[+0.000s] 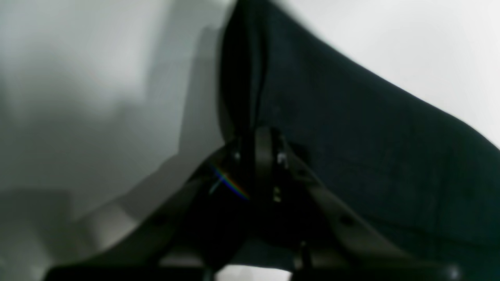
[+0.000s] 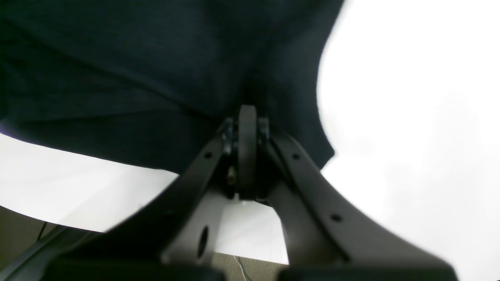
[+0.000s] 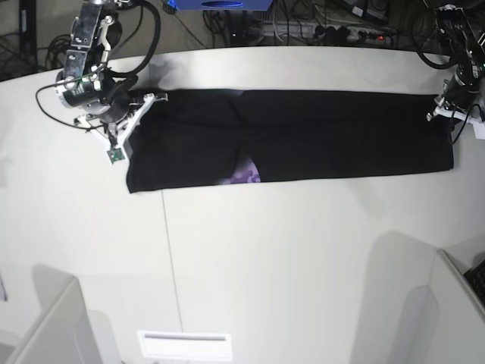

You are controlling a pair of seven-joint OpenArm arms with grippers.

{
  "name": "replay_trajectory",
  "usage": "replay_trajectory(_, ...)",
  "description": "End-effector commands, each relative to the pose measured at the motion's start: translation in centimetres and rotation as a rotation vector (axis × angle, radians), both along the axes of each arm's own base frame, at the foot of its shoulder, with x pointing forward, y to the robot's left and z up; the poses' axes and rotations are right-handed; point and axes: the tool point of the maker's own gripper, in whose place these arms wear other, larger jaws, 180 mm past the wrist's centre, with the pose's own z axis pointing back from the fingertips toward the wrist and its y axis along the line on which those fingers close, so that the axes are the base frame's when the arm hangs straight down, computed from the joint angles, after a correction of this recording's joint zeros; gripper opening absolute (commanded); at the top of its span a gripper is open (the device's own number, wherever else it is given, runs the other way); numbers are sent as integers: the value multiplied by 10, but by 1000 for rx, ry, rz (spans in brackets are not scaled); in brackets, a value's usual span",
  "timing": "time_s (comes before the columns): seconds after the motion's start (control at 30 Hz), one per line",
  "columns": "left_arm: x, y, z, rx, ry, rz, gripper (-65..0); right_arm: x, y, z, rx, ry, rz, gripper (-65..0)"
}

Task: Fold the T-shirt properly
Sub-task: 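Move the left gripper along the strip toward the right gripper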

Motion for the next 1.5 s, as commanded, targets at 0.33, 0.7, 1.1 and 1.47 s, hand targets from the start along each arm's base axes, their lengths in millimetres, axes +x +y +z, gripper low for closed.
replay_trajectory(0.33,6,-44,52,285,-58,-139,-650,8,13,8,44,-42,-14,-650)
replay_trajectory(0.7,5,-133,37,202,-49,-364,-650,7,14,8,45,-42,-15,-650)
replay_trajectory(1.1,9,-201,22,78,-61,-480,-650,6,14,7,44,-36,-14,-650)
replay_trajectory(1.47,18,-243,22,5,-94,-544,-650,6,13,7,42,-34,-14,-650)
